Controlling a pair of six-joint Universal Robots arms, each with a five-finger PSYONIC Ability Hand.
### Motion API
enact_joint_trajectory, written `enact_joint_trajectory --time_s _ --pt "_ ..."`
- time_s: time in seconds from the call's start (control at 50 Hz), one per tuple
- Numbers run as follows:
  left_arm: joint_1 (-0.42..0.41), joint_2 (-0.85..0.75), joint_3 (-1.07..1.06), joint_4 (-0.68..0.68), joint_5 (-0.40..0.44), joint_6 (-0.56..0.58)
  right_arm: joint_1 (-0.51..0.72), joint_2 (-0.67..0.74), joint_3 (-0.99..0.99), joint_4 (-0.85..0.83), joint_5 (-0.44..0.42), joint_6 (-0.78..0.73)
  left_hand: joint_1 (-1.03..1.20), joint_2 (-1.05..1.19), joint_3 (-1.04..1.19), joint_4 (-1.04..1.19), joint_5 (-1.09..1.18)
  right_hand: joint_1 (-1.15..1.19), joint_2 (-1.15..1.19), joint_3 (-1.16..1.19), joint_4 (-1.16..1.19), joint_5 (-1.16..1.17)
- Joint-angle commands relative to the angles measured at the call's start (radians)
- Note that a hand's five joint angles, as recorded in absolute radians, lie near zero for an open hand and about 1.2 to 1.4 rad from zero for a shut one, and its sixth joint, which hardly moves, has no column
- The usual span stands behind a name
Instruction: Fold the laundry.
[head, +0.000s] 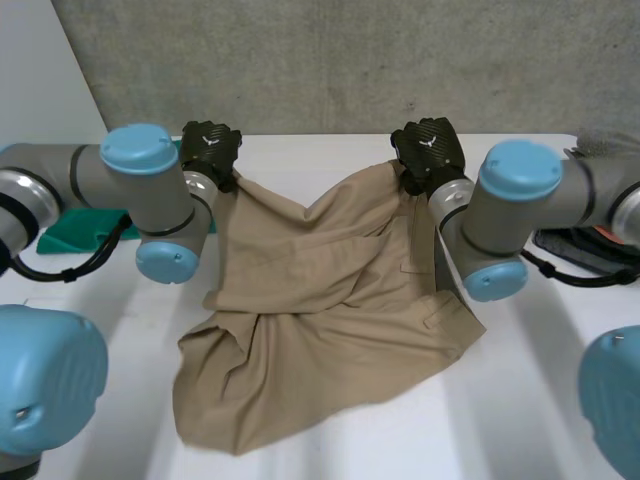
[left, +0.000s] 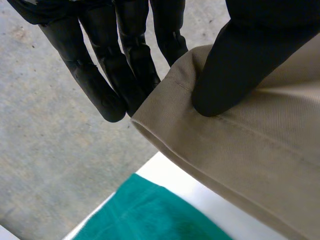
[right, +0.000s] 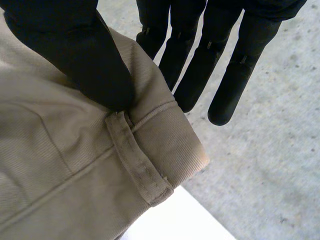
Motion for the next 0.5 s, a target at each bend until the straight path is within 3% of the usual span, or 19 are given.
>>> enact_joint_trajectory --time_s 0.02,0.04,0.06,0.08,0.1,0.12,0.14,0.2,0.3,0.4,0.5 --pt "0.019 -0.069 0.191 0.025 -0.063 0.103 0.001 0.102 -0.067 -0.203 0.026 -0.088 0.223 0.198 0.209 0.198 0.229 0.265 0.213 0.201 0.196 0.208" --pt "0.024 -0.073 0.21 0.025 -0.071 0.104 -0.001 0.11 -0.077 -0.22 0.029 -0.1 0.223 0.198 0.209 0.198 0.229 0.244 0.192 0.18 0.175 0.187" --pt "0.028 -0.082 0.248 0.026 -0.075 0.103 -0.004 0.133 -0.104 -0.247 0.038 -0.106 0.223 0.198 0.209 0.198 0.229 -0.259 -0.311 -0.323 -0.328 -0.316" --pt "0.027 -0.088 0.265 0.025 -0.071 0.1 -0.006 0.145 -0.124 -0.252 0.04 -0.103 0.194 0.17 0.18 0.17 0.201 -0.564 -0.615 -0.627 -0.632 -0.62" --pt "0.027 -0.095 0.28 0.02 -0.065 0.1 -0.006 0.156 -0.147 -0.251 0.043 -0.1 -0.047 -0.072 -0.062 -0.072 -0.041 -0.936 -0.988 -1.0 -1.004 -0.993" --pt "0.024 -0.098 0.292 0.013 -0.057 0.098 -0.004 0.165 -0.17 -0.242 0.047 -0.1 -0.364 -0.388 -0.378 -0.388 -0.357 -0.957 -1.009 -1.021 -1.026 -1.014" --pt "0.019 -0.102 0.308 -0.015 -0.043 0.092 -0.001 0.173 -0.205 -0.2 0.061 -0.1 -0.999 -1.023 -1.013 -1.023 -0.992 -0.957 -1.009 -1.021 -1.026 -1.014" --pt "0.007 -0.092 0.302 -0.073 -0.026 0.083 -0.01 0.157 -0.241 -0.09 0.087 -0.09 -0.999 -1.023 -1.013 -1.023 -0.992 -0.957 -1.009 -1.021 -1.026 -1.014" --pt "0.004 0.034 0.178 -0.184 -0.045 0.077 -0.036 0.01 -0.23 0.205 0.077 -0.011 -0.999 -1.023 -1.013 -1.023 -0.992 -0.957 -1.009 -1.021 -1.026 -1.014" --pt "0.01 0.25 -0.052 -0.185 -0.056 0.054 -0.058 -0.177 -0.152 0.465 -0.006 -0.04 -0.999 -1.023 -1.013 -1.023 -0.992 -0.957 -1.009 -1.021 -1.026 -1.014" --pt "-0.008 0.523 -0.398 -0.184 0.053 0.051 -0.093 -0.384 0.035 0.68 -0.113 -0.126 -0.999 -1.023 -1.013 -1.023 -0.992 -0.957 -1.009 -1.021 -1.026 -1.014"
